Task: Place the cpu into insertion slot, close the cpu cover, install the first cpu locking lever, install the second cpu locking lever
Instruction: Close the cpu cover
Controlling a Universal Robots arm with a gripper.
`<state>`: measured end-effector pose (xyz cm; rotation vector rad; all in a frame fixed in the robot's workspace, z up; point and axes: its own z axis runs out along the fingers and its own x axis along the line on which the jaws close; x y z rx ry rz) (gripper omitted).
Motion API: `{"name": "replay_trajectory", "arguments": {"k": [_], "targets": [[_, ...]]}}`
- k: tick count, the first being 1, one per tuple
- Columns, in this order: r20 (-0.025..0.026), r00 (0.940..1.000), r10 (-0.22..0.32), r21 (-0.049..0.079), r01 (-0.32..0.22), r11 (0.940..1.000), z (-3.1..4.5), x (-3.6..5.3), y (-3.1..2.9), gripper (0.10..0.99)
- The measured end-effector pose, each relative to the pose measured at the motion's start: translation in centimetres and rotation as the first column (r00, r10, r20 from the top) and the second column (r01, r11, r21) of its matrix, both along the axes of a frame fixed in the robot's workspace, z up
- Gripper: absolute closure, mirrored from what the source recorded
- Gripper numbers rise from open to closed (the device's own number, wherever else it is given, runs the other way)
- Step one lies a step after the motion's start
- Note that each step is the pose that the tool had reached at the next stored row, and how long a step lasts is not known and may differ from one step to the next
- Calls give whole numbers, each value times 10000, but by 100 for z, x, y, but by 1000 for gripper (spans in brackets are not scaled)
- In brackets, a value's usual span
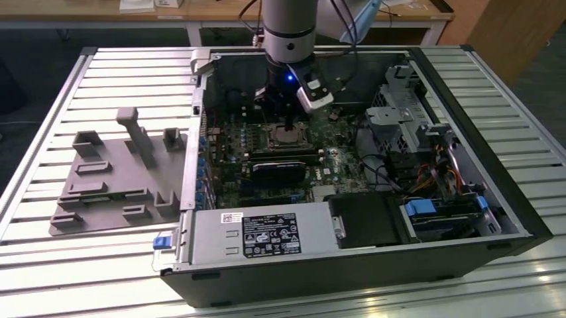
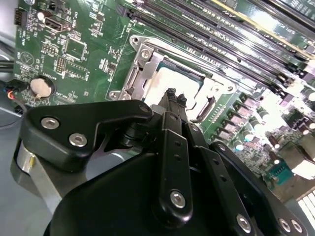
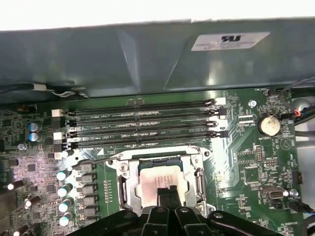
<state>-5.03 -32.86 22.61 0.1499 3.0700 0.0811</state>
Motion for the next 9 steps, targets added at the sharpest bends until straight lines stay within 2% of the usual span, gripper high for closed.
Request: {"name": "replay_trajectory", "arguments": {"k": [9], "targets": [[4, 10000, 1, -1, -1, 10000, 189, 0, 0, 984]]}}
